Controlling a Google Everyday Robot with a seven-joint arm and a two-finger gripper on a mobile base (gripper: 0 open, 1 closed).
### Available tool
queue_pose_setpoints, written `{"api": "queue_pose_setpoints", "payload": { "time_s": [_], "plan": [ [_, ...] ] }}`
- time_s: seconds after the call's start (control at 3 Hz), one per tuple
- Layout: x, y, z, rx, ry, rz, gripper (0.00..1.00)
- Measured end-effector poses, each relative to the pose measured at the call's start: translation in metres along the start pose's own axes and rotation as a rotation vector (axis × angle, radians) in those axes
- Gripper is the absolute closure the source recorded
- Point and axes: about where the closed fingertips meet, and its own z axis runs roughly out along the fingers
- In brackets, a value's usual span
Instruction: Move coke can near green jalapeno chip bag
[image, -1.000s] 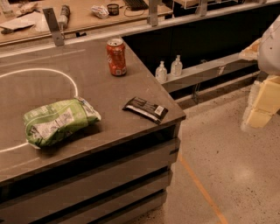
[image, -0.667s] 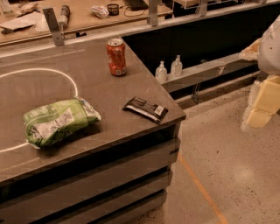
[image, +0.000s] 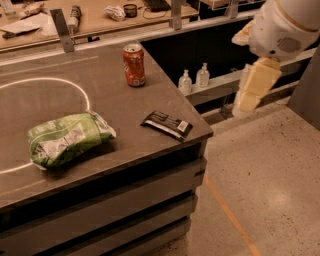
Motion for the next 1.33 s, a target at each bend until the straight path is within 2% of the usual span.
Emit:
{"api": "queue_pose_setpoints", "payload": {
  "time_s": [0.33, 0.67, 1.0, 1.33],
  "plan": [
    [-0.063, -0.045, 0.023, -0.015, -0.104, -0.065, 0.00],
    [-0.134, -0.073, 0.051, -0.016, -0.158, -0.104, 0.00],
    [-0.134, -0.073, 0.051, -0.016, -0.158, -0.104, 0.00],
    [-0.142, -0.080, 0.065, 0.006, -0.174, -0.100, 0.00]
  ]
}}
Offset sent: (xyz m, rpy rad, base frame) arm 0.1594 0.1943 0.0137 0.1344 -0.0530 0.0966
